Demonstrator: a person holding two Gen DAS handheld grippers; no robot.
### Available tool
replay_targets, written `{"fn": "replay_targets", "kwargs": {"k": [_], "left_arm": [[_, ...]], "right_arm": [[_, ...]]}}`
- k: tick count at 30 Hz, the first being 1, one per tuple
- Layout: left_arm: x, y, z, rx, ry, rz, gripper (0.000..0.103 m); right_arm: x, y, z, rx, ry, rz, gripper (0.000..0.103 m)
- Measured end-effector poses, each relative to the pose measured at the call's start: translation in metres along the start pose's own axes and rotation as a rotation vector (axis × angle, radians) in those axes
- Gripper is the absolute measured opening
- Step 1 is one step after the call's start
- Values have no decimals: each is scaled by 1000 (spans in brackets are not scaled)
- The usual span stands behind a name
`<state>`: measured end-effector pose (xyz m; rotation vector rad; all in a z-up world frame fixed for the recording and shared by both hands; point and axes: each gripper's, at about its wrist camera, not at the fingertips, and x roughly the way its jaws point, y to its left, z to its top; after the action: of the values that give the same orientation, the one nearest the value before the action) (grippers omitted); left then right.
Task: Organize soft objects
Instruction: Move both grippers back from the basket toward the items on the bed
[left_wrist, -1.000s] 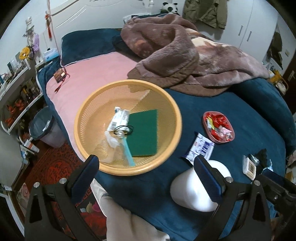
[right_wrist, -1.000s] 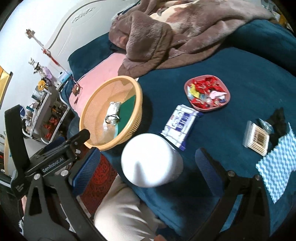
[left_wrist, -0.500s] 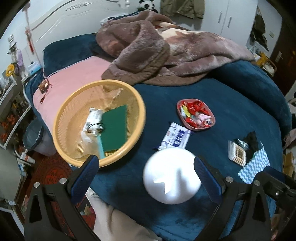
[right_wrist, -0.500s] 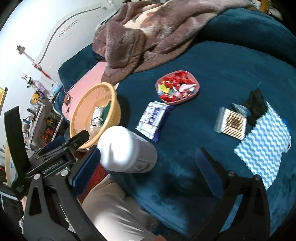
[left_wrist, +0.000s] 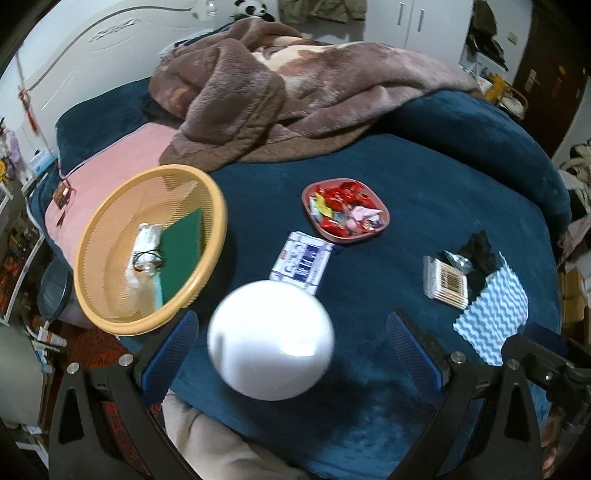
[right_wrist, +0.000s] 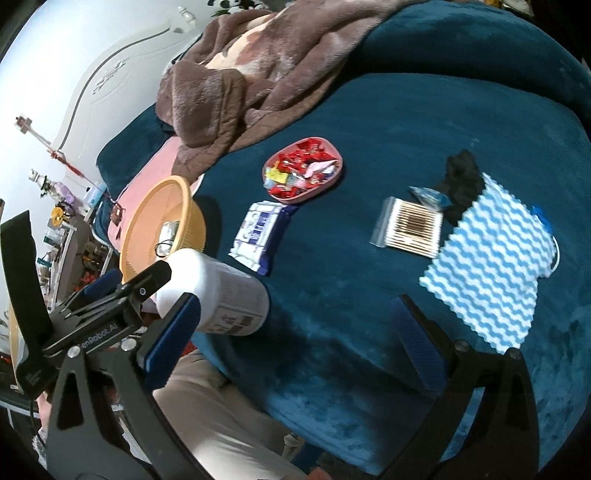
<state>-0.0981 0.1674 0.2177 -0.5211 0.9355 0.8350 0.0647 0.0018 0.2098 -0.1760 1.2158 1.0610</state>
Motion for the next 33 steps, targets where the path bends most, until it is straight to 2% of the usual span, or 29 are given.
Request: {"fn": "replay_targets", "kwargs": {"k": [15,33], "left_arm": [[12,-65,-9,119,37,-55,102],[30,-107,-21,214,86,-91,102]], "right_arm": [[-15,-63,-16,101,4,-61,103],[-9,-110,-33,163,37,-110,103]]}}
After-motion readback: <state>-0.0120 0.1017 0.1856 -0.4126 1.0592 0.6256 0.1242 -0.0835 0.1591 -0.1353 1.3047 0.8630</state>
